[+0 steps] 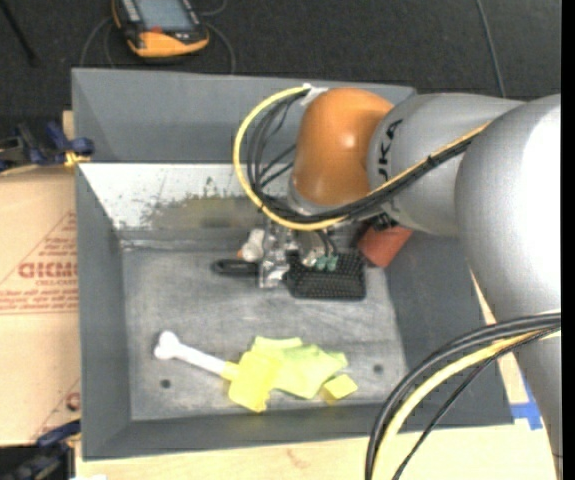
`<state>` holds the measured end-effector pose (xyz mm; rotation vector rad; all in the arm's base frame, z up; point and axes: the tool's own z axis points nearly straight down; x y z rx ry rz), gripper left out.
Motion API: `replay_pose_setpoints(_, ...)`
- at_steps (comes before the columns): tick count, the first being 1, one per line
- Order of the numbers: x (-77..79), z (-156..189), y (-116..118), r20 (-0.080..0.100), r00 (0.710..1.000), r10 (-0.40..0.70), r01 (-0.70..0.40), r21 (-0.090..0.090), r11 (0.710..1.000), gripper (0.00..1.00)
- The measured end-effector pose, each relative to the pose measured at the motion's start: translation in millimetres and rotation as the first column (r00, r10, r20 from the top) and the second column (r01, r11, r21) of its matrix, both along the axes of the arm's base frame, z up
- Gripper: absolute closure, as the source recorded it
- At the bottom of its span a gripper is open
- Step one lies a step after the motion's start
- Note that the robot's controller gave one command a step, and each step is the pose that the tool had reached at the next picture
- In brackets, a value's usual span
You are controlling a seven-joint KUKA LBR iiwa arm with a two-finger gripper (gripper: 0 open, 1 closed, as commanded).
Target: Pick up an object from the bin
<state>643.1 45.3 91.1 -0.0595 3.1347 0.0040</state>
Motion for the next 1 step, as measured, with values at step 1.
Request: replay_pose_setpoints(1,-5.4,49.3,-4.5,-0.009,1.0,0.024,-0.024,-0.003,1.0,1.0)
